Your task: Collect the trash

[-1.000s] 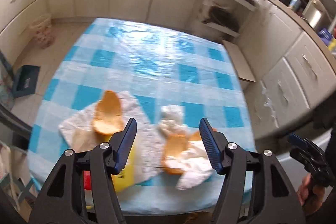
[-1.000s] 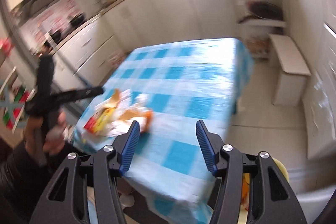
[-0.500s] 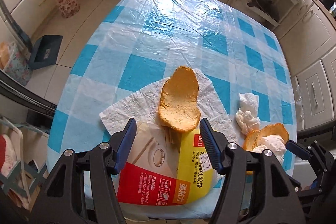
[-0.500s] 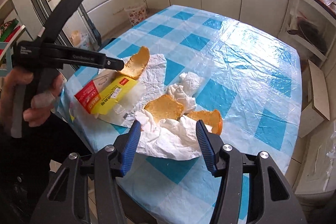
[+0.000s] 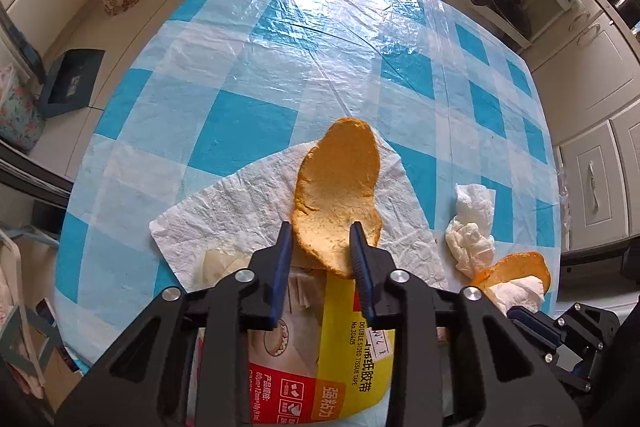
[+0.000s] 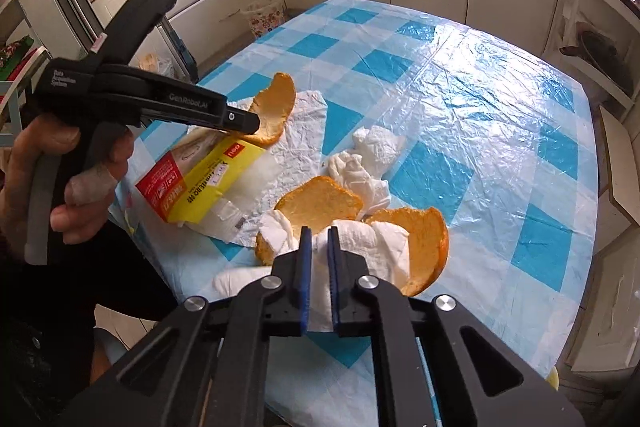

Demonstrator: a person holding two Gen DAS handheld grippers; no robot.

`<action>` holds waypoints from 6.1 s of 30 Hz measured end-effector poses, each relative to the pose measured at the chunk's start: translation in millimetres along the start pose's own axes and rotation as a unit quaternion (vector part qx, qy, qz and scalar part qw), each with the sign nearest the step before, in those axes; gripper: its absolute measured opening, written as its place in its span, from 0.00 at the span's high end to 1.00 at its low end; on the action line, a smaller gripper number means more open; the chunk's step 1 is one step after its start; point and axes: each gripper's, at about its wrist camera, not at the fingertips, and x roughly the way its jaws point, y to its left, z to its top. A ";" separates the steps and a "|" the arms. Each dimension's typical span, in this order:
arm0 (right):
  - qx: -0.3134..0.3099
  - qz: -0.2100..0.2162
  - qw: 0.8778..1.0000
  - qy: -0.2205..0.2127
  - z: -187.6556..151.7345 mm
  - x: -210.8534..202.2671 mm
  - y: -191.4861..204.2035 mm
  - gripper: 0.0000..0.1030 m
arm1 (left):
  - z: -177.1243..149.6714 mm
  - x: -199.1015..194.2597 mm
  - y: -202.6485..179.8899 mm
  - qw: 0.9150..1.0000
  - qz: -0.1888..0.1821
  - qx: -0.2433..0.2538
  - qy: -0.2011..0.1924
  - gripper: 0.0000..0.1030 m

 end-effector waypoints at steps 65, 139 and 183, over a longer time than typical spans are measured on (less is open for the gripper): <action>0.047 0.110 0.990 -0.071 0.1 -38.1 -5.3 0.86 | -4.2 -16.2 -17.7 0.998 -0.017 0.035 -0.054 0.95; 0.407 -0.120 0.878 -0.219 -136.4 -220.3 -205.5 0.42 | -196.6 33.4 -357.7 0.936 -0.150 0.318 -0.019 0.94; 0.202 -0.041 0.978 -0.019 -14.7 -47.1 -67.9 0.28 | -23.7 -44.4 -7.7 0.994 -0.047 -0.011 -0.096 0.11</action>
